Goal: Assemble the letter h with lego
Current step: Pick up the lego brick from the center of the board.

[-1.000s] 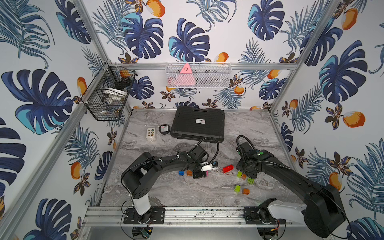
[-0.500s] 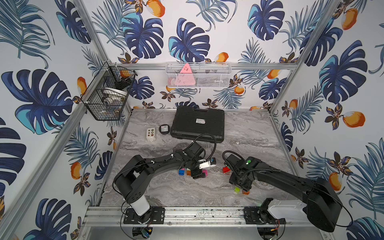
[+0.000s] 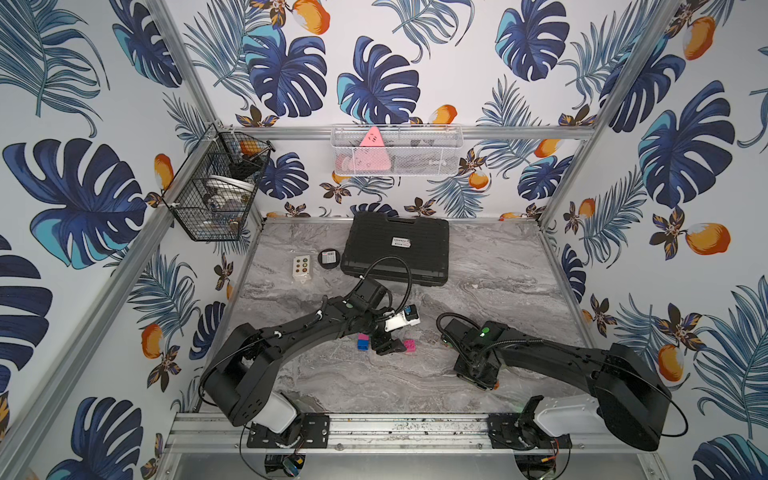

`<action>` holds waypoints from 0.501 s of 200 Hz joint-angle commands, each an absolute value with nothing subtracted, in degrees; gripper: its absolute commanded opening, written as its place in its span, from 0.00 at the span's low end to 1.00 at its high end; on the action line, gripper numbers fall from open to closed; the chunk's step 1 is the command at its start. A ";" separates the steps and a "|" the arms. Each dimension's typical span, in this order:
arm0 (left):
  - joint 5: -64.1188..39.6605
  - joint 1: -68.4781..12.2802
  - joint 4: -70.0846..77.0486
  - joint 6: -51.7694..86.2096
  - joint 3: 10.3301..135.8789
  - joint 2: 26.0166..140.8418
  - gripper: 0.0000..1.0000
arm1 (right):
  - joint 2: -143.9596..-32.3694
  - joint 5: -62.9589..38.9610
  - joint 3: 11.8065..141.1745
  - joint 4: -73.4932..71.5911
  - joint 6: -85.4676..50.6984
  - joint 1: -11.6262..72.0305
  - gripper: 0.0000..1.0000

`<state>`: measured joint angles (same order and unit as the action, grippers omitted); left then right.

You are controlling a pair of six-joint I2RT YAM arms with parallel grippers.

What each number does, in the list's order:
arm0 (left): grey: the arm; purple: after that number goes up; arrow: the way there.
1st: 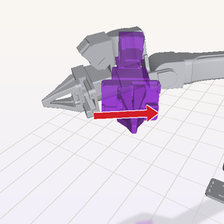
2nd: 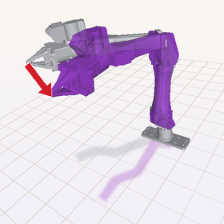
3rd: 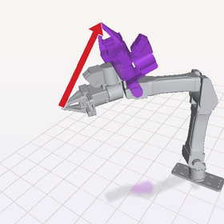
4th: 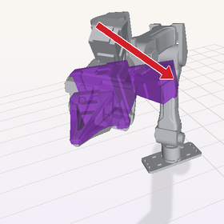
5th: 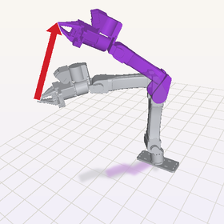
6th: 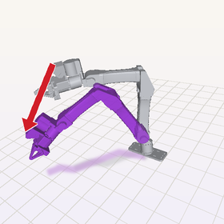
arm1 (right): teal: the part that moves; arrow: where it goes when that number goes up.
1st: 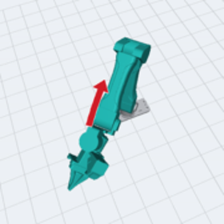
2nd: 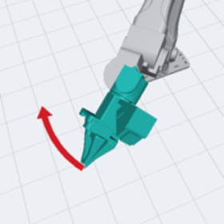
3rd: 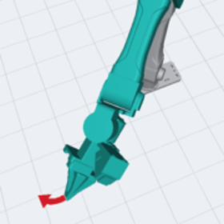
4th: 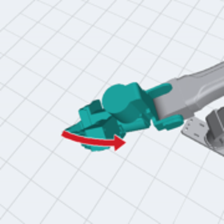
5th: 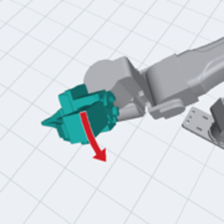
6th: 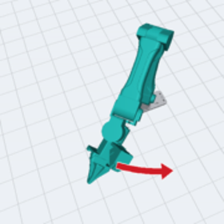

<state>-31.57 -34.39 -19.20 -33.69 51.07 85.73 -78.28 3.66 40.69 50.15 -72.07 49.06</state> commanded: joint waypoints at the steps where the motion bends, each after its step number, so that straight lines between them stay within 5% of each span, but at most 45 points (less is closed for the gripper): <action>1: -36.62 -33.52 -17.57 -35.15 50.14 83.57 0.77 | -79.83 5.96 42.69 47.34 -68.12 50.39 0.30; 46: -45.47 -31.83 -16.39 -37.17 46.99 80.03 0.78 | -83.52 3.34 46.88 42.58 -59.78 54.02 0.27; 100: -57.74 -28.74 -14.78 -39.37 43.59 77.69 0.83 | -73.92 -7.95 45.59 24.11 -56.09 56.17 0.27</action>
<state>-50.11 -29.04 -15.70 -36.40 43.92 78.15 -77.54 -1.30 46.35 35.44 -58.57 55.94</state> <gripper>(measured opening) 0.824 0.280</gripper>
